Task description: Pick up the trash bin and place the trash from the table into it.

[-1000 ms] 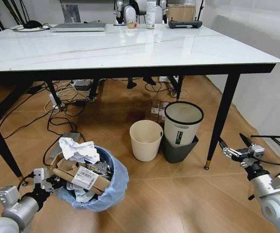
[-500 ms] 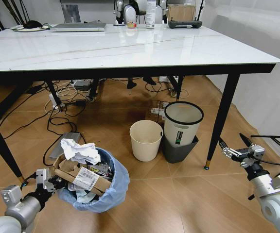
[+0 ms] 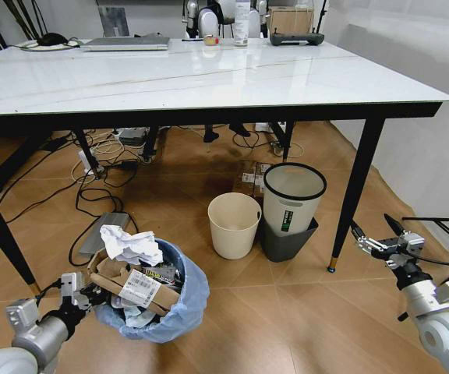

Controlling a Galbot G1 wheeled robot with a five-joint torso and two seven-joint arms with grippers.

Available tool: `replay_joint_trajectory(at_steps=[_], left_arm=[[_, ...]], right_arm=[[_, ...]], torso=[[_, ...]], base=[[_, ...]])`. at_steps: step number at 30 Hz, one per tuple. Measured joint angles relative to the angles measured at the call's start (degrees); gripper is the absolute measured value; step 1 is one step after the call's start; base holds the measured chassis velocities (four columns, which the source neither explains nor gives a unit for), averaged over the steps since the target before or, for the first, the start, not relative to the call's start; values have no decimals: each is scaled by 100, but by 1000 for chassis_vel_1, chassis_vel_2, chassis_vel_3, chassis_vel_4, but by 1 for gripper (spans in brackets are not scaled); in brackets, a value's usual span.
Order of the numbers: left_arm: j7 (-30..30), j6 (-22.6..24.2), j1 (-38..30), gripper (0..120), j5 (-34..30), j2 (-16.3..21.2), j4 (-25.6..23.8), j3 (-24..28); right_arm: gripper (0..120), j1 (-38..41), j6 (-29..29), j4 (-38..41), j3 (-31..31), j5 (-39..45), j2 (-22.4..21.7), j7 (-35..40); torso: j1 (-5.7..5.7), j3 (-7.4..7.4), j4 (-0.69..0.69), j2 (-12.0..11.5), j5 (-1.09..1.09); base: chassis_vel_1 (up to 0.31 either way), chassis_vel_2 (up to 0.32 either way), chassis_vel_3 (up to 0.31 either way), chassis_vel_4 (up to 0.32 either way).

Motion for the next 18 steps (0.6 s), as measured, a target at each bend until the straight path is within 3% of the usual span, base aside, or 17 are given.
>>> replay_joint_trajectory(at_steps=[18], left_arm=[[15,0,-229,0,1,-26,281,265]], right_arm=[[100,0,0,0,0,0,0,0]], torso=[[0,1,0,0,0]], base=[[0,0,0,0]])
